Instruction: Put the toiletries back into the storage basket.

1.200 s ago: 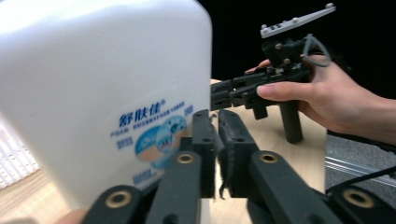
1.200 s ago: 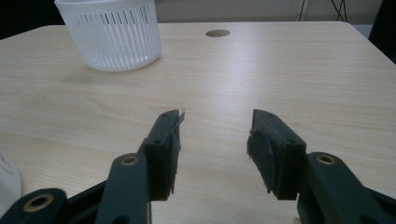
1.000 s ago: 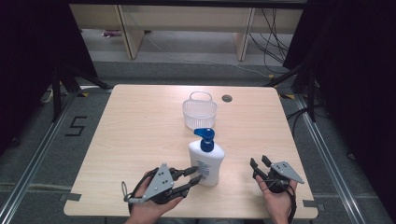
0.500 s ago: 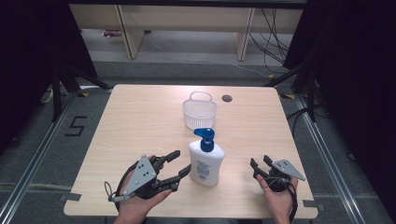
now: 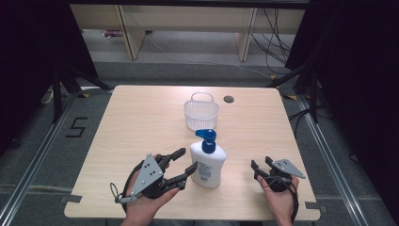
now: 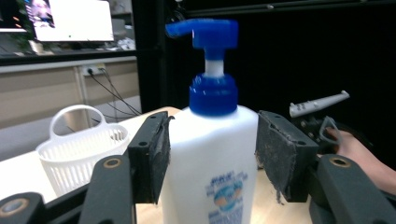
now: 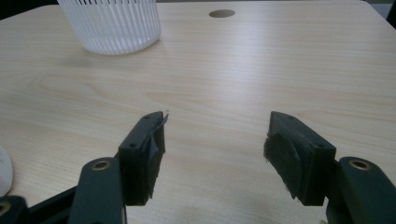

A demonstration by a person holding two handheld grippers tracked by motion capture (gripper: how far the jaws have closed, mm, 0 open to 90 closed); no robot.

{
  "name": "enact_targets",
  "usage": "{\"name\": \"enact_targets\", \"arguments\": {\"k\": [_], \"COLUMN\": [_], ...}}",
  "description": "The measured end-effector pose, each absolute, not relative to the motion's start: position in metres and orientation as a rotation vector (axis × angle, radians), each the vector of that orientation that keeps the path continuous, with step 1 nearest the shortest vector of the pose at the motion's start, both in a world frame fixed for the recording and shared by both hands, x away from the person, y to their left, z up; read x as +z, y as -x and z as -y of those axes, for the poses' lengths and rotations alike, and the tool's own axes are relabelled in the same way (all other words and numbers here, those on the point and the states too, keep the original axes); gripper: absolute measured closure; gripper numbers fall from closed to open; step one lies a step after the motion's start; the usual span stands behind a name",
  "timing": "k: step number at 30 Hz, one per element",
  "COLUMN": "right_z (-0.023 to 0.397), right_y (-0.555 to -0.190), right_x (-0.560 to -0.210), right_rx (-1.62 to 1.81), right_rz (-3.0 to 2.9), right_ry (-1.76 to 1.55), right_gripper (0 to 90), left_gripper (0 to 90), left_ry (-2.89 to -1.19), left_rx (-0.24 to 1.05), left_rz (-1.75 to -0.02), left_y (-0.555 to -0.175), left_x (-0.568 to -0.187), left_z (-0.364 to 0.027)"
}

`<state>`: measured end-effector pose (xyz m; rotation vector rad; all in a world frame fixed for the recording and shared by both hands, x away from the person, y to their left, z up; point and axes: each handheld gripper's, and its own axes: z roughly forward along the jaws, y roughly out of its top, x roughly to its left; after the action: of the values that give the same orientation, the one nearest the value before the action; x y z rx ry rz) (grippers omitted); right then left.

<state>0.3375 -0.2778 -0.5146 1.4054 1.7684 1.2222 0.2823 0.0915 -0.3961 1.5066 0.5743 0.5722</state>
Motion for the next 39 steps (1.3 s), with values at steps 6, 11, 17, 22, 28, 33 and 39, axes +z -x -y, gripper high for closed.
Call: {"name": "enact_targets", "arguments": {"k": [6, 11, 17, 22, 28, 33, 39], "right_z": [0.278, 0.276, 0.276, 0.275, 0.278, 0.278, 0.275], "right_y": [-0.336, -0.336, -0.336, -0.336, -0.337, -0.338, -0.337], "right_x": [-0.514, -0.514, -0.514, -0.514, -0.514, -0.514, -0.513], "right_rx": [1.205, 1.181, 1.187, 1.217, 1.195, 1.198, 1.200], "right_rz": [-1.765, -1.757, -1.757, -1.756, -1.766, -1.776, -1.771], "right_ry": [-1.409, -1.374, -1.396, -1.412, -1.408, -1.408, -1.459], "right_gripper": [35.6, 34.8, 34.8, 34.5, 34.1, 34.2, 34.1], "left_gripper": [45.6, 46.8, 47.7, 47.9, 48.9, 50.2, 52.3], "left_ry": [-1.502, -1.510, -1.520, -1.529, -1.542, -1.545, -1.539], "left_rx": [0.616, 0.648, 0.666, 0.665, 0.670, 0.681, 0.687], "left_rz": [-0.583, -0.608, -0.644, -0.671, -0.682, -0.703, -0.724], "left_y": [-0.286, -0.290, -0.294, -0.297, -0.302, -0.303, -0.305], "left_x": [-0.386, -0.378, -0.373, -0.371, -0.369, -0.366, -0.361], "left_z": [-0.075, -0.063, -0.048, -0.035, -0.028, -0.024, -0.023]}}
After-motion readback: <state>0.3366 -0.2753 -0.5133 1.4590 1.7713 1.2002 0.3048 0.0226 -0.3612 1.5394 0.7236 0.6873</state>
